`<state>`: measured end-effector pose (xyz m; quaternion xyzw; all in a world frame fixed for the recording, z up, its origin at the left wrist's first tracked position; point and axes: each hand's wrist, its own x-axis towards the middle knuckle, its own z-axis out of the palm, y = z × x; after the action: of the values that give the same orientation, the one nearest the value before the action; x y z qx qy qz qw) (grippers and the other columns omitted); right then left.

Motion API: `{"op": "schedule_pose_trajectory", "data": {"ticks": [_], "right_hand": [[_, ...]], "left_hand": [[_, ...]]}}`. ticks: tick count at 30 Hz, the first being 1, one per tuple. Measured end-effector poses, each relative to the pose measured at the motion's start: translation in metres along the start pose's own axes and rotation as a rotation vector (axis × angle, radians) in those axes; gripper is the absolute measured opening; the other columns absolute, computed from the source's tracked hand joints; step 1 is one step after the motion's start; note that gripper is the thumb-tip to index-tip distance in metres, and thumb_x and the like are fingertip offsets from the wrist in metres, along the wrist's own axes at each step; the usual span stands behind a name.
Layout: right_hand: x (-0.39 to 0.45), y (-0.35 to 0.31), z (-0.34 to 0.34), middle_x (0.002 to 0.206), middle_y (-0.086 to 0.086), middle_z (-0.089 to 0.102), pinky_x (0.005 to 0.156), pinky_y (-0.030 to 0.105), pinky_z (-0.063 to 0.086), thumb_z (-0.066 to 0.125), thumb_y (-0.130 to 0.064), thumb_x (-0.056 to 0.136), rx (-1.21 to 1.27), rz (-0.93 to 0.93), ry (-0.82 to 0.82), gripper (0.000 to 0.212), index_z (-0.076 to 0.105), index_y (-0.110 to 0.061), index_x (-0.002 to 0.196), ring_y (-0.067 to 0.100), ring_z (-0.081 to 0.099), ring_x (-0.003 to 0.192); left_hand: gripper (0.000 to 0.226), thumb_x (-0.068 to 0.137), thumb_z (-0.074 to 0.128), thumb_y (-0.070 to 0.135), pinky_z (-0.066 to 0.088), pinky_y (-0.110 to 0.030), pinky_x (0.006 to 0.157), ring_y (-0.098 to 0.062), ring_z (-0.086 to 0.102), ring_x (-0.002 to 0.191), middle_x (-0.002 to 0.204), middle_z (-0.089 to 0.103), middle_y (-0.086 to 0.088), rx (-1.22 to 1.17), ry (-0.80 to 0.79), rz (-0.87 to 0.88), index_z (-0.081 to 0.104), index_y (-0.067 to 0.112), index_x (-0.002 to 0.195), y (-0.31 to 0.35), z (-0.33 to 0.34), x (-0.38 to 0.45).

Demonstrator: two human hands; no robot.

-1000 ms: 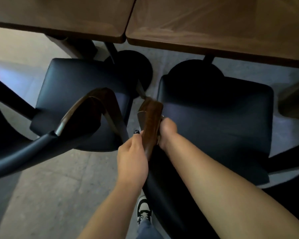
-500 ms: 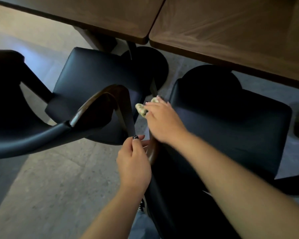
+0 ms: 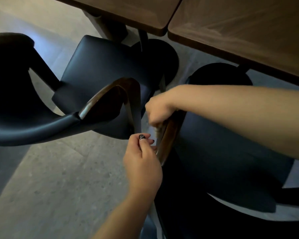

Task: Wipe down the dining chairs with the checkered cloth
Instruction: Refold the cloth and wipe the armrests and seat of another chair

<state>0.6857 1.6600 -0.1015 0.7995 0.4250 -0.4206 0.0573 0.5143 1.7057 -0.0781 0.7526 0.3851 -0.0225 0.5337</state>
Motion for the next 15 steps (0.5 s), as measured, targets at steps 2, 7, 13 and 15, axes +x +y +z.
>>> {"op": "schedule_pose_trajectory", "data": {"ticks": [2,7,13,15], "right_hand": [[-0.006,-0.008,0.002,0.065,-0.003,0.048,0.054,0.028,0.036,0.052,-0.028,0.083,-0.121,-0.048,-0.015,0.024,0.046,-0.022,0.060,0.014,0.048,0.059],[-0.021,-0.022,-0.005,0.068,-0.003,0.046,0.048,0.027,0.026,0.044,-0.024,0.092,-0.266,-0.148,-0.107,0.029,0.044,-0.022,0.064,0.012,0.044,0.060],[-0.072,0.015,0.035,0.094,-0.002,0.067,0.091,0.032,0.043,0.045,-0.022,0.092,0.347,-0.337,0.396,0.026,0.070,-0.016,0.088,0.014,0.058,0.102],[-0.068,0.008,0.063,0.115,0.002,0.067,0.109,0.030,0.034,0.048,-0.014,0.094,0.606,-0.224,0.698,0.028,0.071,-0.010,0.110,0.016,0.049,0.124]], "left_hand": [[0.027,0.100,0.040,0.020,0.050,-0.033,0.063,-0.004,0.060,0.069,0.076,0.063,0.014,0.009,0.017,0.018,0.061,0.030,0.085,0.000,0.001,0.001],[0.026,0.100,0.038,0.022,0.048,-0.029,0.057,-0.004,0.059,0.065,0.078,0.062,0.016,0.027,0.030,0.025,0.058,0.031,0.086,-0.003,0.000,0.000],[0.028,0.100,0.040,0.019,0.044,-0.020,0.051,-0.004,0.058,0.063,0.076,0.063,0.016,0.078,0.000,0.071,0.058,0.028,0.081,-0.002,-0.001,0.000],[0.027,0.100,0.041,0.022,0.043,-0.020,0.048,-0.004,0.057,0.060,0.076,0.063,0.018,0.162,-0.048,0.080,0.059,0.030,0.080,0.000,-0.002,-0.001]]}}
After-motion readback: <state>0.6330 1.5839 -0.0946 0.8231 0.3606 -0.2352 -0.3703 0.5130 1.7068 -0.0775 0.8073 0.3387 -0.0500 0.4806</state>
